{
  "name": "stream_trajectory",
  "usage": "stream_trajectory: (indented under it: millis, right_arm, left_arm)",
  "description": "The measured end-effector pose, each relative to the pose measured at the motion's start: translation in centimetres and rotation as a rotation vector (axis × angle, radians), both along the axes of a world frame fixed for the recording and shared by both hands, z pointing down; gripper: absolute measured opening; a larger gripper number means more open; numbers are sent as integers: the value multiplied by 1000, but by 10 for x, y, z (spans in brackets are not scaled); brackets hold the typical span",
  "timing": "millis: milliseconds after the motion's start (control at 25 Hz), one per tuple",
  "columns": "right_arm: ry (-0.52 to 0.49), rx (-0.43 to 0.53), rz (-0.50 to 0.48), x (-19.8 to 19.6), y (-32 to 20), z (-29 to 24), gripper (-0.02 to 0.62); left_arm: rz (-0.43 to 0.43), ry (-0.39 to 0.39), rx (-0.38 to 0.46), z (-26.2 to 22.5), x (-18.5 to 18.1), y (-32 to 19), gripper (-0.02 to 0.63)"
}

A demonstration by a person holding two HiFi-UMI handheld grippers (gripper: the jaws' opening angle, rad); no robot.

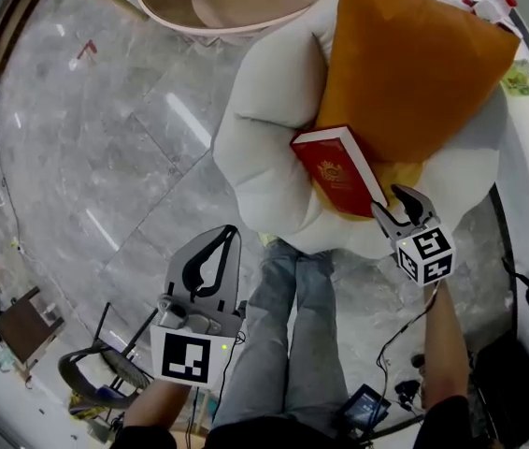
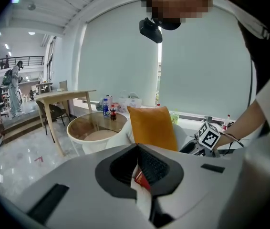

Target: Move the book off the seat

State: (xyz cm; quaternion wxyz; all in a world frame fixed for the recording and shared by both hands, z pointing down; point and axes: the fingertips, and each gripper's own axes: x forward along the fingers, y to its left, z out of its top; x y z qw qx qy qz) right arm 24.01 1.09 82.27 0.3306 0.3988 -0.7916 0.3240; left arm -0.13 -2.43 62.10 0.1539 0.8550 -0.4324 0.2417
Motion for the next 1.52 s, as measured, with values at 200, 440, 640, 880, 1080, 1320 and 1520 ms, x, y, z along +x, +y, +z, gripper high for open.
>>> stream_trajectory:
  millis: [200, 440, 640, 880, 1080, 1320, 1520]
  right_arm:
    - [-8, -108, -40, 4, 6, 60, 278]
    - [3, -192, -118, 2, 3, 117, 296]
    - [-6, -305, -216, -11, 10, 148, 301]
    - [72, -347, -281, -36, 31, 168, 294]
    - [134, -344, -232, -36, 29, 175, 264]
    - [57, -375, -186, -36, 29, 144, 250]
    - [-11, -377, -144, -36, 21, 108, 249]
  left_arm:
    - [-19, -9, -31, 37, -2, -4, 12]
    - [-28, -34, -70, 67, -7, -4, 12]
    - [-35, -46, -92, 84, -11, -8, 12]
    - [-46, -19, -92, 90, -4, -15, 12]
    - [-55, -13, -91, 85, -10, -16, 12]
    - [-62, -14, -81, 59, -14, -18, 12]
    - [-66, 1, -31, 19, -10, -28, 12]
